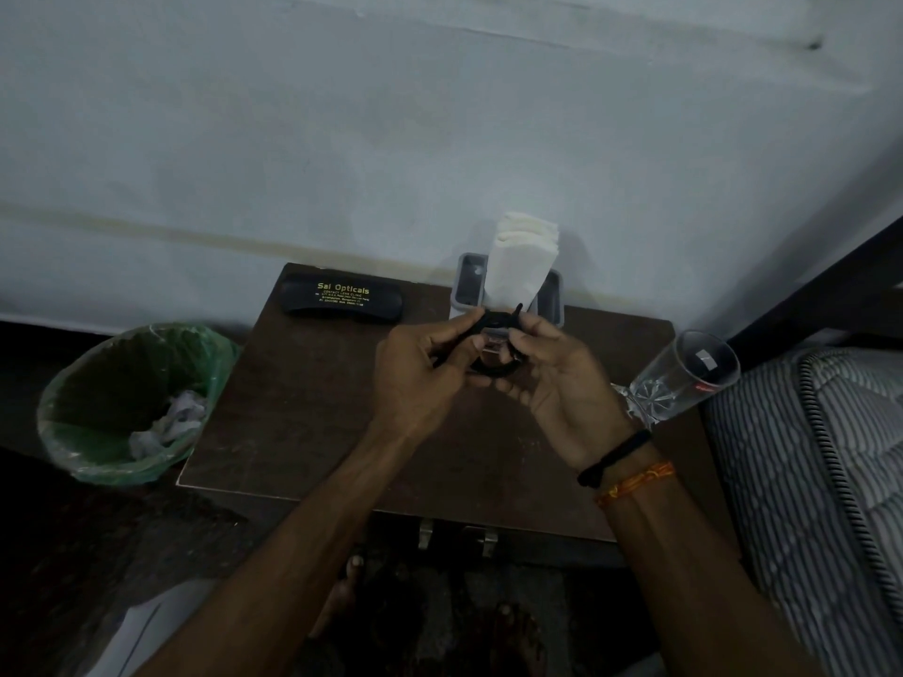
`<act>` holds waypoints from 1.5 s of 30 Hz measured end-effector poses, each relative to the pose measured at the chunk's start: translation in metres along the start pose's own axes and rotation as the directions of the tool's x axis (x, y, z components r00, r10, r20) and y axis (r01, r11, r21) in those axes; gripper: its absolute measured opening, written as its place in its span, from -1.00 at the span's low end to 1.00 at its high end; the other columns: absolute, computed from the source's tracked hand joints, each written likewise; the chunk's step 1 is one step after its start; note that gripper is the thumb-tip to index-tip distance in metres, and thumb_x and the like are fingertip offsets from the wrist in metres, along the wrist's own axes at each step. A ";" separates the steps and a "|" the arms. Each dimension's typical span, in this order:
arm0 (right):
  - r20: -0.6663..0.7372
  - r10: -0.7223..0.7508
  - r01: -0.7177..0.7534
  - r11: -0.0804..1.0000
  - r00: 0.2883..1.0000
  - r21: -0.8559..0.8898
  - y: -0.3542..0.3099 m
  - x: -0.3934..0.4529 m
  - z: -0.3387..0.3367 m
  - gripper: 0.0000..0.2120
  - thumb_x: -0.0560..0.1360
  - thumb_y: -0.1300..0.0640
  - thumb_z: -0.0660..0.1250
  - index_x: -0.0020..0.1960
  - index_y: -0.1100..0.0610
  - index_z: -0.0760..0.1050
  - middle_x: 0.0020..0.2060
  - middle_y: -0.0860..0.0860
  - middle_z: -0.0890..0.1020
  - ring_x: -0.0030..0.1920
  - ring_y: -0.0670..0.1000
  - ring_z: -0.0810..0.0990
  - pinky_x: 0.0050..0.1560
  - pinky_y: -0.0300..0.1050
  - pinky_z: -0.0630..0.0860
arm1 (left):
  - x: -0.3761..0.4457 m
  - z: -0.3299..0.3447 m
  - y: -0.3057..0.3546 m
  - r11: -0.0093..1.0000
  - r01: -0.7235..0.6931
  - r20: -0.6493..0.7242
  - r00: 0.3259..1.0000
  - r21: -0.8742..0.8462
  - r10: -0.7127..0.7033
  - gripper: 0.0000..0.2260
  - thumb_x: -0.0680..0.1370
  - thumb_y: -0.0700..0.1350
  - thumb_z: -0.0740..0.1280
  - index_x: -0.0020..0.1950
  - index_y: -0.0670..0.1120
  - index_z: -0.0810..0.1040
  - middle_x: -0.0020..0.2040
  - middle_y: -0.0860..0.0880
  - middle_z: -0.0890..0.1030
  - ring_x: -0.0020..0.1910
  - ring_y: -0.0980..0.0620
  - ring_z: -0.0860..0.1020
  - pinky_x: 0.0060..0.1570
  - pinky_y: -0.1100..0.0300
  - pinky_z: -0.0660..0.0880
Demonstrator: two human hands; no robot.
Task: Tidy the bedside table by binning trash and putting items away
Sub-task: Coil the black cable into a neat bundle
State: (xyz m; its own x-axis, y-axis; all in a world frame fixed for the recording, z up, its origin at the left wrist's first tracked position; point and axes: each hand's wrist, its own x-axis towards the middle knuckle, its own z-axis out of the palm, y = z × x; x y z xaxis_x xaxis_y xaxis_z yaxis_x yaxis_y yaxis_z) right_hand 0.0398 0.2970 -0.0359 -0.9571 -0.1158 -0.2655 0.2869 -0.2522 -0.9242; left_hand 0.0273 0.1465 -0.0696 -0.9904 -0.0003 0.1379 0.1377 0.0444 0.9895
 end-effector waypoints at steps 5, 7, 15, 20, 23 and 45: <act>-0.075 -0.303 0.220 0.822 0.950 -0.525 0.007 -0.001 0.004 -0.76 0.48 0.11 0.44 0.15 -0.01 0.64 -0.06 -0.05 0.72 -0.07 -0.10 0.67 -0.18 -0.18 0.56 | -0.001 -0.003 0.003 0.967 -0.132 -0.033 0.989 0.219 0.142 -0.69 0.51 -0.22 0.44 0.25 -0.09 0.62 0.11 -0.02 0.69 0.05 0.12 0.67 0.03 0.12 0.64; -0.047 -0.495 0.263 0.537 0.867 -0.802 0.012 0.000 0.000 -0.82 0.48 0.00 0.43 0.06 0.00 0.68 -0.17 -0.06 0.73 -0.20 -0.07 0.68 -0.19 -0.04 0.62 | 0.000 -0.006 0.003 0.935 -0.181 -0.039 0.979 0.305 0.202 -0.70 0.52 -0.20 0.44 0.25 -0.09 0.61 0.09 -0.04 0.70 0.03 0.14 0.66 0.02 0.25 0.62; 0.138 -0.580 0.191 0.032 0.803 -0.981 0.020 -0.005 0.007 -0.78 0.48 0.08 0.34 -0.33 0.08 0.49 -0.43 -0.04 0.53 -0.42 -0.06 0.39 -0.35 -0.19 0.33 | 0.001 -0.009 0.003 0.906 -0.171 -0.098 0.969 0.387 0.225 -0.69 0.52 -0.21 0.43 0.26 -0.11 0.60 0.07 -0.06 0.70 -0.01 0.11 0.65 -0.01 0.39 0.57; 0.320 -0.529 0.328 -0.082 0.786 -0.941 0.011 -0.007 0.004 -0.74 0.48 -0.01 0.24 -0.35 -0.01 0.29 -0.42 -0.14 0.35 -0.44 -0.11 0.29 -0.40 -0.20 0.25 | 0.008 -0.022 -0.002 0.978 -0.033 -0.184 0.980 0.208 0.072 -0.70 0.49 -0.23 0.46 0.22 -0.08 0.64 0.08 -0.04 0.70 0.03 0.04 0.68 -0.04 -0.02 0.66; 0.368 -0.521 0.380 -0.088 0.770 -0.921 0.003 -0.006 -0.011 -0.70 0.48 0.00 0.27 -0.38 0.00 0.30 -0.45 -0.12 0.37 -0.45 -0.09 0.32 -0.37 -0.19 0.22 | 0.012 -0.025 -0.001 0.997 0.058 -0.180 0.983 0.056 -0.047 -0.72 0.47 -0.27 0.47 0.18 -0.12 0.66 0.08 -0.05 0.70 0.02 0.02 0.69 -0.10 -0.08 0.66; -0.134 -0.093 0.019 0.879 0.987 -0.476 0.019 0.006 0.007 -0.57 0.48 0.03 0.45 0.29 0.07 0.43 0.13 0.05 0.62 0.03 -0.01 0.68 -0.12 0.00 0.69 | 0.002 -0.015 0.002 0.961 0.259 0.061 0.965 -0.093 -0.254 -0.79 0.60 -0.29 0.29 0.14 -0.09 0.64 -0.01 -0.16 0.71 0.04 -0.15 0.66 0.07 0.05 0.62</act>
State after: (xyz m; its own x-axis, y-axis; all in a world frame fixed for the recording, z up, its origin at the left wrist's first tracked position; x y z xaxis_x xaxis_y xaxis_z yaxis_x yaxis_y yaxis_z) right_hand 0.0397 0.2847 -0.0531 -0.9764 0.0376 -0.2126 0.2154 0.2333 -0.9482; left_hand 0.0257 0.1312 -0.0671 -0.9914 0.0491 -0.1214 -0.1238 -0.0501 0.9910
